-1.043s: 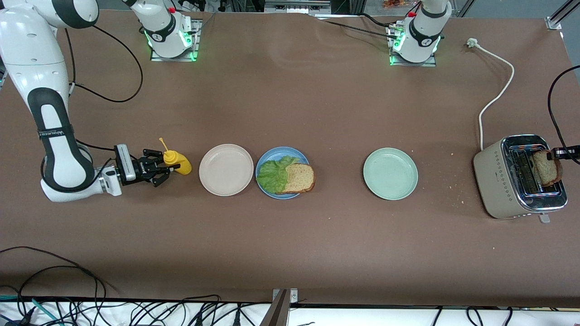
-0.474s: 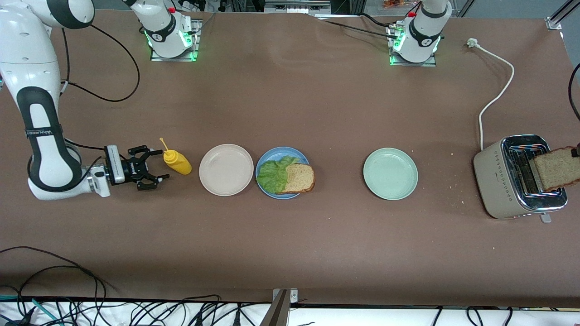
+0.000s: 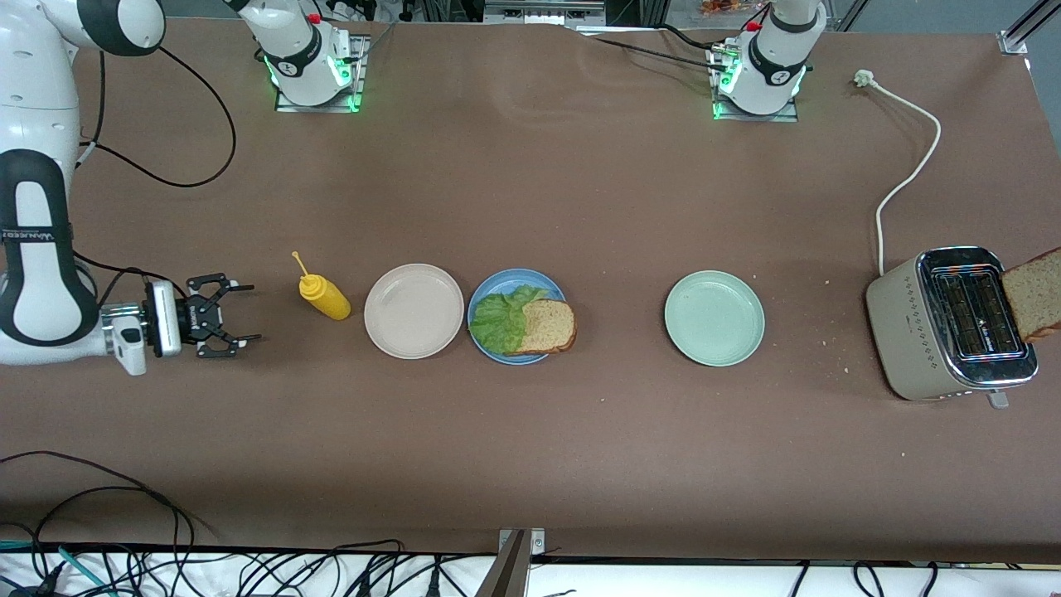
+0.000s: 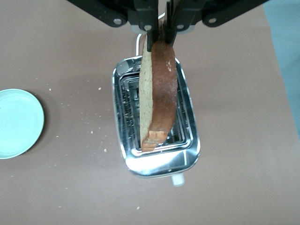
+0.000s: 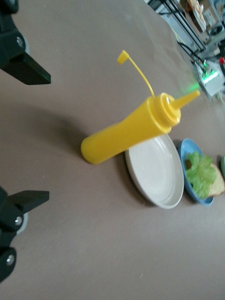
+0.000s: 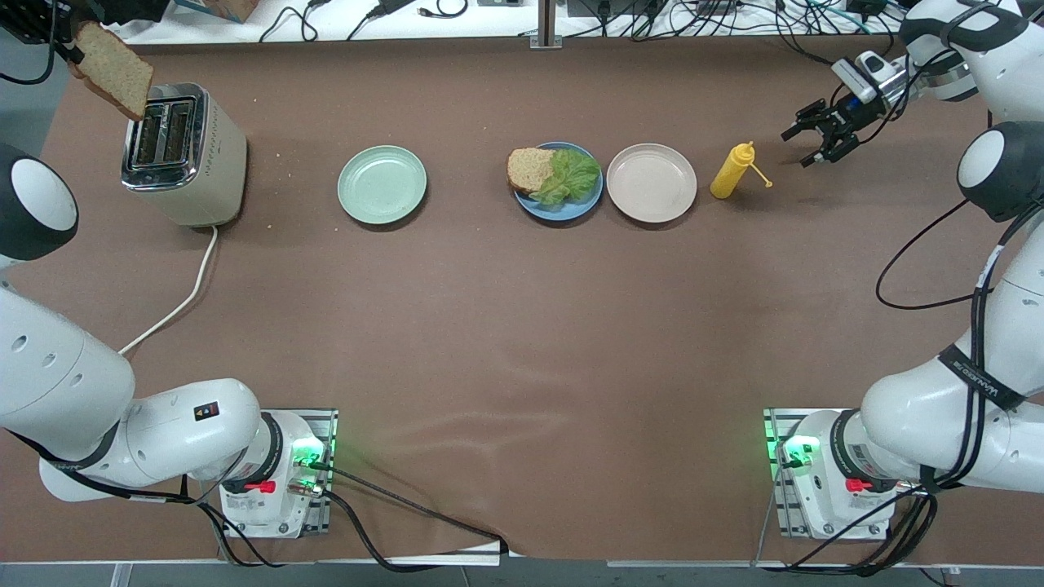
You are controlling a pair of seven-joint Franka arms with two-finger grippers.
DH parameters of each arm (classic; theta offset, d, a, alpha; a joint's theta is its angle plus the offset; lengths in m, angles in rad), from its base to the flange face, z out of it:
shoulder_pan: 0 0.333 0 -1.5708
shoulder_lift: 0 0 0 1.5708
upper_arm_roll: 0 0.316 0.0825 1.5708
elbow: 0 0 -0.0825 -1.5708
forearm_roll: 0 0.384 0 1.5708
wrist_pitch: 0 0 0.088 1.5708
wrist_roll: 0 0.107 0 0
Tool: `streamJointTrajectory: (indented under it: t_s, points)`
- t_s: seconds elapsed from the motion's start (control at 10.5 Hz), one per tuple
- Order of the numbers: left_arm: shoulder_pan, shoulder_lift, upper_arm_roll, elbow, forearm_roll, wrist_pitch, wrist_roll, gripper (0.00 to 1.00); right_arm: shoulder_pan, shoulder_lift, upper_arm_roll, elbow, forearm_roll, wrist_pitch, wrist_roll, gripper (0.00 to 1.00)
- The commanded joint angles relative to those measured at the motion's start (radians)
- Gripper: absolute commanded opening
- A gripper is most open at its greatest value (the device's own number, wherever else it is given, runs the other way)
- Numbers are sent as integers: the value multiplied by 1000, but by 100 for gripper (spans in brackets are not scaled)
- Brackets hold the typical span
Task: Make sandwich in blue plate with both arms
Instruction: 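Open the right gripper and withdraw while the left gripper lifts the toast, then carry the toast slice over the blue plate with the left gripper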
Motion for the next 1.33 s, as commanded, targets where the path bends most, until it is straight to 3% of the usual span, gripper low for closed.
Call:
streamJointTrajectory:
  t_s: [0.0,0.19,0.28,0.47,0.57,0.76,0.85,1.23]
  points:
    - [-3,14,-70,21,16,-18,14,0,7,-9,-19,94,-74,-13,295,100]
    - [-42,18,-72,21,15,-18,-21,0,13,-27,-12,160,-184,-20,527,100]
    - [-70,21,-72,21,15,-18,-55,0,14,-54,-15,167,-199,-22,613,100]
    - [-151,41,-67,-4,-61,-12,-121,0,33,-120,-5,168,-292,-77,768,100]
    - [-188,41,-69,-39,-89,-13,-190,0,34,-160,-7,167,-297,-100,830,100]
    - [-289,67,-69,-61,-235,-12,-332,0,56,-232,-13,165,-337,-169,945,100]
    - [-349,96,-69,-61,-305,-7,-401,0,86,-289,-13,156,-416,-172,1041,100]
    - [-487,239,-63,-97,-789,120,-439,0,149,-475,16,41,-599,-183,1421,100]
